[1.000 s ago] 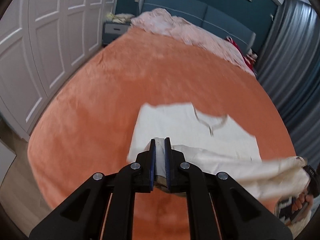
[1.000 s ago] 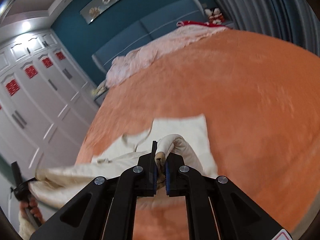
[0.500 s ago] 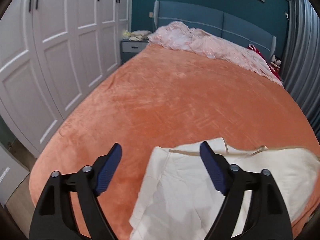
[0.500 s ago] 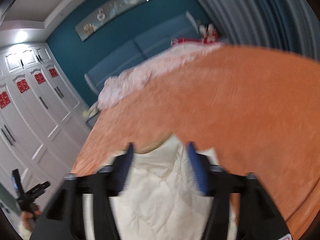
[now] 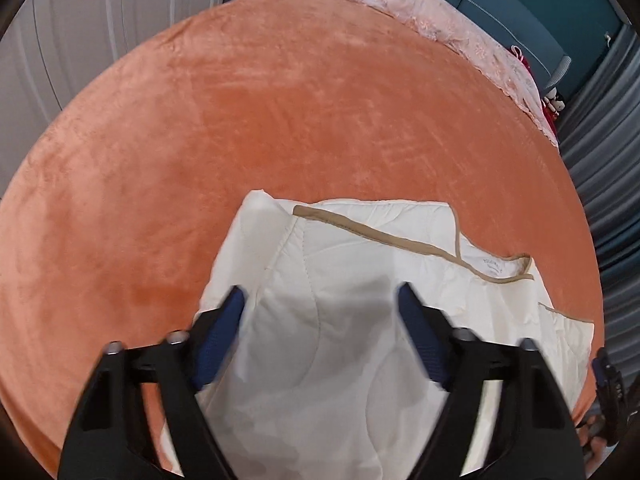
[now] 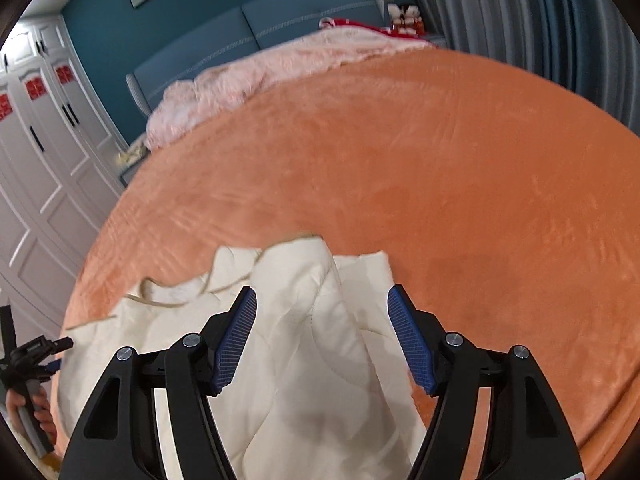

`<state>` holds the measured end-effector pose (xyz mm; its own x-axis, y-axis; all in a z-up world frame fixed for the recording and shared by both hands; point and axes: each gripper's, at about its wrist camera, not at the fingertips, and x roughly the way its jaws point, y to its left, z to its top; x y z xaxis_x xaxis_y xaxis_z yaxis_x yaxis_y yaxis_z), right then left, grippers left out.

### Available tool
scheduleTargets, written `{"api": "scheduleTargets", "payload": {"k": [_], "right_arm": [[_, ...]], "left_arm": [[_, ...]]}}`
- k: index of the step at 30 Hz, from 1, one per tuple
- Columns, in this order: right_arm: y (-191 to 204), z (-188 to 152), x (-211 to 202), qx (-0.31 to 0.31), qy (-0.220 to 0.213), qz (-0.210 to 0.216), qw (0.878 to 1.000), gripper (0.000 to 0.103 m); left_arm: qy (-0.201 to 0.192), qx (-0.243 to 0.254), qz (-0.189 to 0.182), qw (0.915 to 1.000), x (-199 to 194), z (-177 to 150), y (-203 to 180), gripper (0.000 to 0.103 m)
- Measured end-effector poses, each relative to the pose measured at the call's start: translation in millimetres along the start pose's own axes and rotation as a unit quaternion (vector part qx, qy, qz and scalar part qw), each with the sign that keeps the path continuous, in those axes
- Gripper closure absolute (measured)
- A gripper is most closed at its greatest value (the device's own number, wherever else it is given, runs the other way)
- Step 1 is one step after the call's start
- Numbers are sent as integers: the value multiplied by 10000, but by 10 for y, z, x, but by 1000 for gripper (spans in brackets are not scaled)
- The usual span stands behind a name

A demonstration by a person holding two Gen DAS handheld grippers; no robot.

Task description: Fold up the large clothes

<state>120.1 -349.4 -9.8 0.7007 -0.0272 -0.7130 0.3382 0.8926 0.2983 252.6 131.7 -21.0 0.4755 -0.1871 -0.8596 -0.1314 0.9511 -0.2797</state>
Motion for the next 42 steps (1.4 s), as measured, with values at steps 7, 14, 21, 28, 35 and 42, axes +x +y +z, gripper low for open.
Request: {"api": "scheduleTargets", "payload": {"k": [7,14,21,28,35,42], "right_arm": [[129,63,295,-155,224,55,9996,94],[117,242,262,-34,-180,-247,9995,95],[23,2,735,-88,227,-641,9976,95],[36,-184,941,-320,289,-786,9960,93],[93,-244,960,-446,149,-933,9945,91],[128,-250,987,-507,106,-989,9937,89]], "left_arm": [[-300,62,103,9995,-47,158,-66,91],[-656,194,369,9970,-45,369,-246,93],[-421,296,905,9946,533,254,-256,92],[-619,602,1227,9887,747,75,-300,90],[-823,667,1315,9856,809,-10,-317,89],[-909,718,1396,9834,840,-30,-339,89]]}}
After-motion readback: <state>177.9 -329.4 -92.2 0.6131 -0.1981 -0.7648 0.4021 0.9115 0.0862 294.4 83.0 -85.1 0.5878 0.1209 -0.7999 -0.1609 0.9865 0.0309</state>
